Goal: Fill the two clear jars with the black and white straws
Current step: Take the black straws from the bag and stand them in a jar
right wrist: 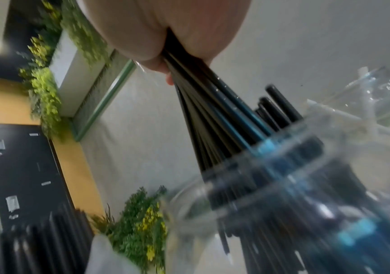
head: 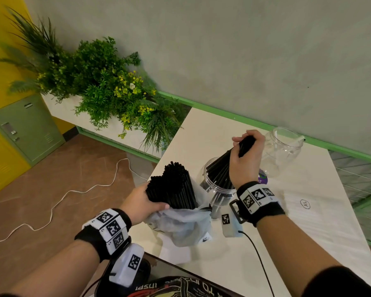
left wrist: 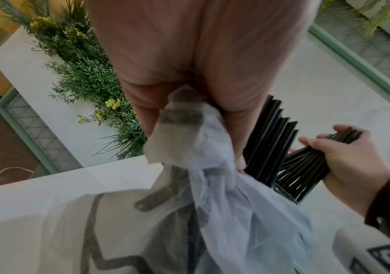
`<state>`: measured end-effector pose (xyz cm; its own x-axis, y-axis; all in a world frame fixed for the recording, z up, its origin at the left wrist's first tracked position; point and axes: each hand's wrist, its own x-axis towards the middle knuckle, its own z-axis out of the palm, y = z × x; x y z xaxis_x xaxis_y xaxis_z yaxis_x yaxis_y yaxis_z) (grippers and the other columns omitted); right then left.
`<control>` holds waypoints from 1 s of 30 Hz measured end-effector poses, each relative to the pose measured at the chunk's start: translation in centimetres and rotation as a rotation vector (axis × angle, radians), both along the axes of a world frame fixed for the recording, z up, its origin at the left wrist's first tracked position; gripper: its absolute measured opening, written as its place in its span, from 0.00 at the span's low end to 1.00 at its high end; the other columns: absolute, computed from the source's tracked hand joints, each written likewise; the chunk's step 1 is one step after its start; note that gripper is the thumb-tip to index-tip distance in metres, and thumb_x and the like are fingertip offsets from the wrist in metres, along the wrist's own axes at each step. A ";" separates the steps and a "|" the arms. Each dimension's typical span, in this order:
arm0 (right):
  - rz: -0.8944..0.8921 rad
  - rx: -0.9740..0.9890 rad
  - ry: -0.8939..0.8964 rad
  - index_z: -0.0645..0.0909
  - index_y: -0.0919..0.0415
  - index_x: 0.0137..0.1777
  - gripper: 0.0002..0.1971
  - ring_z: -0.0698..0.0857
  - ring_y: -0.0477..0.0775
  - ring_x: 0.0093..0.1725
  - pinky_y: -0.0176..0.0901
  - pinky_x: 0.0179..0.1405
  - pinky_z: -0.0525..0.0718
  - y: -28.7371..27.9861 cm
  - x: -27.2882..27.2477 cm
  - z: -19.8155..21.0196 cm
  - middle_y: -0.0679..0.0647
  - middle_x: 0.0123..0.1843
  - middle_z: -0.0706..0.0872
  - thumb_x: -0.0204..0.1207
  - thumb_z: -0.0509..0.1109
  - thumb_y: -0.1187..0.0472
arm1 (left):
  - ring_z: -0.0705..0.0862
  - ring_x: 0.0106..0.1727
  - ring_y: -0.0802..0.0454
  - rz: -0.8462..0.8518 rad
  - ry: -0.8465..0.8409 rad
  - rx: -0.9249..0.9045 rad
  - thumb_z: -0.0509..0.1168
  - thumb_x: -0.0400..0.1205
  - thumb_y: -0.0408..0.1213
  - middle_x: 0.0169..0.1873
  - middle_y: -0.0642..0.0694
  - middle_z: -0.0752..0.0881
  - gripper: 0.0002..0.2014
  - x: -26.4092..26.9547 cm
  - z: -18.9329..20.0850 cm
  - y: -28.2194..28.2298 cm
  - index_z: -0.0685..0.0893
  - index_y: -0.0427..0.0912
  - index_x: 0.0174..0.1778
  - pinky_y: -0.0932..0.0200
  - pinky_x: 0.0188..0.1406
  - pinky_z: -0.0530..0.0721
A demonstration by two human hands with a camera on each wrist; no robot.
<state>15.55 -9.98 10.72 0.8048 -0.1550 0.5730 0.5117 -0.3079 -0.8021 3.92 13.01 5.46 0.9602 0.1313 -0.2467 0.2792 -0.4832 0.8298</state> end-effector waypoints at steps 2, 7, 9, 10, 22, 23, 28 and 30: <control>0.034 -0.036 0.033 0.66 0.58 0.62 0.17 0.82 0.48 0.55 0.30 0.62 0.75 0.1 -0.2 -1.4 0.63 0.53 0.80 0.78 0.61 0.75 | 0.84 0.49 0.52 0.005 0.004 -0.001 0.80 0.68 0.37 0.44 0.54 0.86 0.19 0.0 0.0 0.0 0.77 0.55 0.45 0.62 0.43 0.78; 0.050 -0.103 0.175 0.70 0.55 0.60 0.15 0.82 0.45 0.55 0.29 0.59 0.76 -0.5 -0.4 -4.0 0.57 0.55 0.82 0.78 0.64 0.72 | 0.84 0.46 0.54 0.006 0.006 0.004 0.79 0.68 0.38 0.41 0.56 0.85 0.18 -0.2 0.2 -0.1 0.76 0.58 0.42 0.59 0.44 0.78; 0.057 -0.151 0.223 0.72 0.52 0.55 0.14 0.83 0.46 0.55 0.39 0.59 0.79 -0.8 -0.3 -4.4 0.53 0.53 0.83 0.77 0.67 0.71 | 0.84 0.46 0.54 0.002 0.000 0.005 0.79 0.69 0.37 0.41 0.57 0.85 0.19 -0.3 0.3 -0.2 0.76 0.59 0.42 0.61 0.42 0.77; 0.064 -0.180 0.240 0.73 0.50 0.53 0.14 0.83 0.48 0.55 0.43 0.60 0.80 -0.9 -0.2 -4.5 0.51 0.52 0.84 0.76 0.68 0.71 | 0.84 0.46 0.54 -0.001 0.000 0.005 0.79 0.69 0.37 0.41 0.57 0.85 0.19 -0.4 0.4 -0.2 0.76 0.59 0.42 0.61 0.42 0.77; 0.101 -0.220 0.294 0.72 0.52 0.61 0.19 0.82 0.42 0.52 0.24 0.54 0.74 -2.2 0.8 -3.7 0.46 0.48 0.85 0.75 0.68 0.71 | 0.83 0.47 0.59 -0.015 -0.036 -0.026 0.79 0.69 0.36 0.43 0.60 0.84 0.21 -0.5 0.6 -0.3 0.75 0.62 0.43 0.68 0.40 0.76; 0.066 -0.236 0.253 0.73 0.54 0.62 0.19 0.82 0.43 0.52 0.25 0.54 0.74 -2.4 0.8 -3.6 0.47 0.50 0.85 0.75 0.68 0.71 | 0.83 0.47 0.59 -0.018 -0.039 -0.025 0.79 0.69 0.36 0.43 0.60 0.84 0.21 -0.5 0.6 -0.3 0.75 0.62 0.43 0.69 0.40 0.76; 0.018 -0.438 0.042 0.75 0.63 0.65 0.20 0.79 0.46 0.53 0.18 0.57 0.69 -3.0 1.2 -3.2 0.54 0.57 0.78 0.73 0.69 0.74 | 0.81 0.47 0.64 -0.030 -0.048 -0.053 0.79 0.69 0.34 0.45 0.62 0.84 0.22 -0.6 0.6 -0.3 0.77 0.57 0.50 0.74 0.40 0.74; -0.009 -0.521 0.036 0.74 0.63 0.67 0.22 0.76 0.46 0.54 0.28 0.60 0.71 -3.6 1.5 -3.1 0.51 0.56 0.76 0.74 0.71 0.71 | 0.81 0.46 0.68 -0.028 -0.046 -0.065 0.79 0.69 0.33 0.45 0.63 0.83 0.23 -0.6 0.7 -0.4 0.77 0.55 0.54 0.77 0.39 0.74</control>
<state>17.04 -13.59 7.60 0.8255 0.1363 0.5477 0.4819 -0.6754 -0.5582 3.35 12.64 6.17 0.9738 0.0892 -0.2093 0.2271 -0.4351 0.8713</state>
